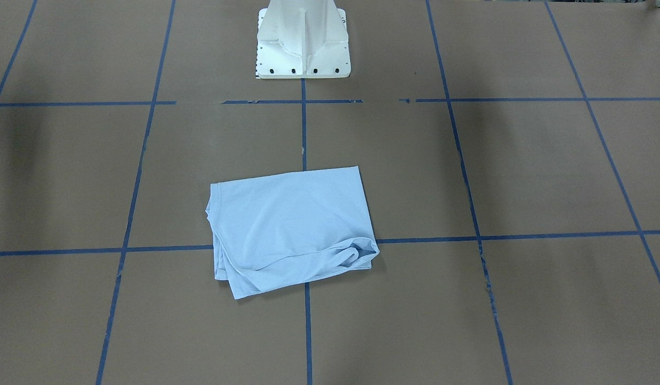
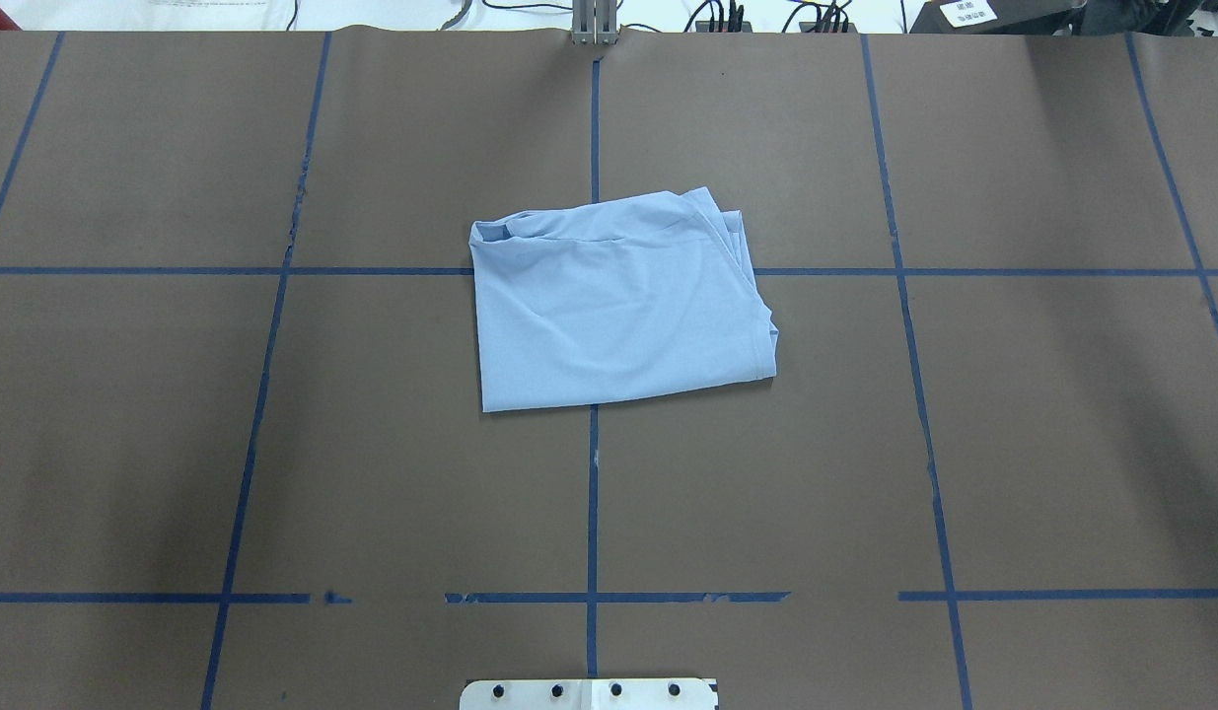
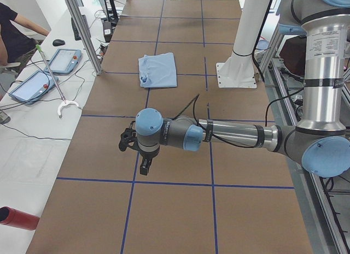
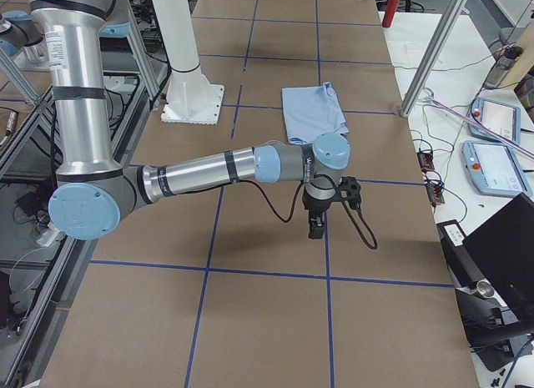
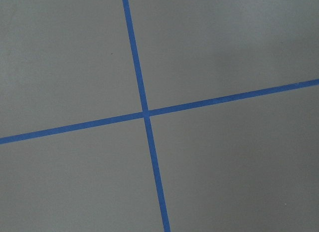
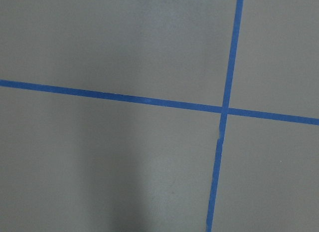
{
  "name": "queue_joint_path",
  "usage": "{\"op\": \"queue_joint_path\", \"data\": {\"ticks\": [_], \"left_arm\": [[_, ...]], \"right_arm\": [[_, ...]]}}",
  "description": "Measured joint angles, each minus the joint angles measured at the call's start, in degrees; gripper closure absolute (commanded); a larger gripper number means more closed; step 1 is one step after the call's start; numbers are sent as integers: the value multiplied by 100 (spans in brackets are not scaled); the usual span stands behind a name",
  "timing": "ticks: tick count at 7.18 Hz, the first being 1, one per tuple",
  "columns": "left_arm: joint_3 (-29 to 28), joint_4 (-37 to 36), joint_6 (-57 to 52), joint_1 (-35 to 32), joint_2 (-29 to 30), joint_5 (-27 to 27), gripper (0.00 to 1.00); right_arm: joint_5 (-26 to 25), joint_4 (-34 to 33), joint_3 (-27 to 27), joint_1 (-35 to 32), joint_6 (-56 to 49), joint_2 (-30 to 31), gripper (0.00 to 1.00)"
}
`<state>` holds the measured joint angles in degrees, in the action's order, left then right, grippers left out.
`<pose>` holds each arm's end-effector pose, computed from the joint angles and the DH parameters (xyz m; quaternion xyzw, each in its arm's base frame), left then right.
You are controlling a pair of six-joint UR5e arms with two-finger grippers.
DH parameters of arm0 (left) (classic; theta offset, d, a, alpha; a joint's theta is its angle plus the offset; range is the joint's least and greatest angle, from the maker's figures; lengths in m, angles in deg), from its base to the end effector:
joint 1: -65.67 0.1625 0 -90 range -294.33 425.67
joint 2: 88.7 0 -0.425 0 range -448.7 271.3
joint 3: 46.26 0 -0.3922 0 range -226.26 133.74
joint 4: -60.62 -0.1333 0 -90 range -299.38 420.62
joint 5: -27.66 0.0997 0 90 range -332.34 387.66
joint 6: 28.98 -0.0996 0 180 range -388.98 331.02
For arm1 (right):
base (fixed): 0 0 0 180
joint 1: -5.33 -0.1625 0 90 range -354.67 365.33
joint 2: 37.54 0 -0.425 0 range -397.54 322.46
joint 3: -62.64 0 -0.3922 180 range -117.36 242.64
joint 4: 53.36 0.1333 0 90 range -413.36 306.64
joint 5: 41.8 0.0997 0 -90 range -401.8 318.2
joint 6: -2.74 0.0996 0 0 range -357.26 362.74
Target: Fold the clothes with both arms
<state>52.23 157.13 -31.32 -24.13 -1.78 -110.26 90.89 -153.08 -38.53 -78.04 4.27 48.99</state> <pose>-0.0577 -0.4792 0.5946 0.1024 0.4021 0.0623 0.9077 0.0064 -0.5150 0.5520 0.0140 -0.3656 -0.0570 0.9289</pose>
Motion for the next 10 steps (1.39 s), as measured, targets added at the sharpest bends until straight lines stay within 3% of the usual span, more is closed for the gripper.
{"op": "queue_joint_path", "data": {"ticks": [3,10], "left_arm": [[349,11,2,-12,-251,4,0],[898,-27,66,-6,-265,-40,0]], "right_arm": [[104,7,-880,-8,24,482,0],[39,23,-665,14,29,517,0]]}}
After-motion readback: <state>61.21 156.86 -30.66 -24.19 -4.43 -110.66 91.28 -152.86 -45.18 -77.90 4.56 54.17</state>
